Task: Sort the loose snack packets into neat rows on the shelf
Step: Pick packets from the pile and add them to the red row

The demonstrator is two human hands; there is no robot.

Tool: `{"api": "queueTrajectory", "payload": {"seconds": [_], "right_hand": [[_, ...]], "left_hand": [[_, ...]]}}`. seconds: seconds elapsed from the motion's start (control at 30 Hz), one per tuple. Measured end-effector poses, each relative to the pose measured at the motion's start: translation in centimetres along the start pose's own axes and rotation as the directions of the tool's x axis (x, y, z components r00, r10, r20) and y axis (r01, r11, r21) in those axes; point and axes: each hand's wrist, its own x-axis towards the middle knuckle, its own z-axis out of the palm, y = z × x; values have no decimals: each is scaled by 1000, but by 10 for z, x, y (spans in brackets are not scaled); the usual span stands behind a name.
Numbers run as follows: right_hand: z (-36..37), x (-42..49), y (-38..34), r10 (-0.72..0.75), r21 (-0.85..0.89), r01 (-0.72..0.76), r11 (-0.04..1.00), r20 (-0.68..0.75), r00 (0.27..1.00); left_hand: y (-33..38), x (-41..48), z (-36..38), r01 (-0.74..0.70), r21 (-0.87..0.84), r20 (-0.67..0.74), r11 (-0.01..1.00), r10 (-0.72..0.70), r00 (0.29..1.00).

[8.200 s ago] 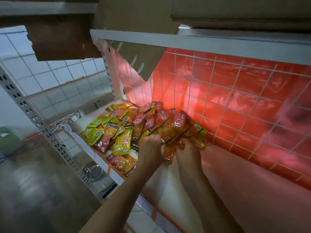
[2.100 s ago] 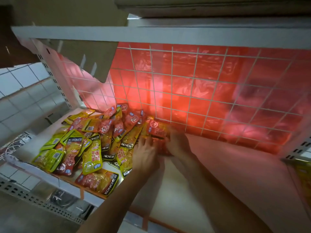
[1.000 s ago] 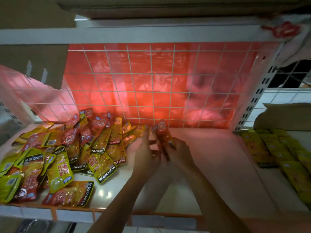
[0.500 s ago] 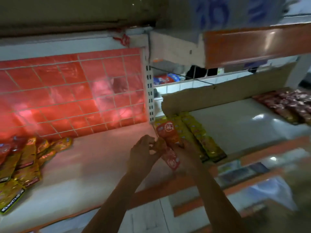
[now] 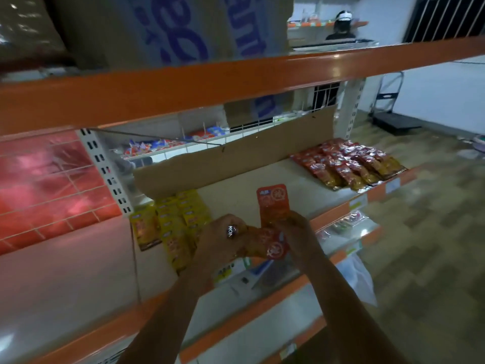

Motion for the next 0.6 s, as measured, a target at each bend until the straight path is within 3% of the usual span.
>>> {"api": "queueTrajectory", "payload": {"seconds": [0.07, 0.23, 0.47, 0.6], "right_hand": [[-23, 8, -6, 36, 117, -33, 993, -24, 999], [-78, 46, -10, 2, 215, 16, 977, -80, 997], [-136, 122, -26, -182, 45, 202, 978, -280, 943], [-156, 147, -37, -302, -6, 309, 951, -230, 925]], "left_hand": [[8, 11, 16, 18, -59, -25, 998, -20, 999], [24, 67, 49, 144, -234, -40, 961, -157, 987], [60, 156, 96, 254, -406, 66, 878, -249, 966], [68, 188, 117, 293, -487, 140, 823, -257, 956]]}}
